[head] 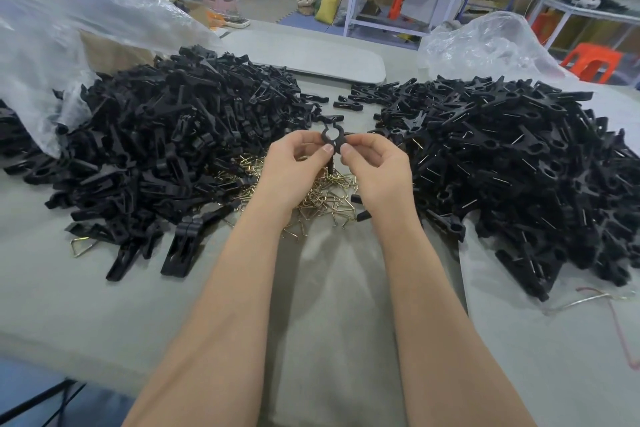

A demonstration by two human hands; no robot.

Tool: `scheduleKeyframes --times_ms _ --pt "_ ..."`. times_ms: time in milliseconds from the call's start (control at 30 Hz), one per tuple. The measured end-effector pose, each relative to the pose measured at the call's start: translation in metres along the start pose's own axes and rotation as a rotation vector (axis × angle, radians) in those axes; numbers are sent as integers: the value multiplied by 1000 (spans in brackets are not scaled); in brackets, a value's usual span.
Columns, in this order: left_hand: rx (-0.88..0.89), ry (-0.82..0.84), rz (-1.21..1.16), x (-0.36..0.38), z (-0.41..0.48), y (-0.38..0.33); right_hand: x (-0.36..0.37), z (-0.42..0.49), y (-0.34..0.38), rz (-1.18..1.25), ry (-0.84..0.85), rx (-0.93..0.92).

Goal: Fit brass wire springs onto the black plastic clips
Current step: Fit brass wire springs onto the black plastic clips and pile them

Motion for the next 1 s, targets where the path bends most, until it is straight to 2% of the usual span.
scheduleKeyframes --times_ms 267,500,667,767,867,900,933,1000 --pt "13 2 -6 1 0 -1 -5 1 -1 -13 -72 3" --pt "-5 25 -67 -1 0 1 -2 0 1 -34 -19 6" --pt "-65 64 -212 1 0 2 -1 0 -4 224 84 141" --pt "-145 161 -289 3 0 4 4 0 -2 444 198 212" --pt "-136 223 -359 3 -2 -1 7 -1 -2 542 174 294" --pt "-124 189 -411 0 -1 -2 6 -1 -3 484 129 302" --pt "-125 126 -493 -5 0 -2 5 -1 -4 325 92 283" --pt "-170 -40 -747 -18 4 1 5 -1 -4 -243 115 158"
Point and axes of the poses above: each hand's wrist, its own z-axis towards the middle knuckle, its own x-axis out of the palm, y = z × x, the point moved 5 cm from there along z, towards the middle knuckle, and after that the axes turned 1 degree about -x, right-handed, at the moved point
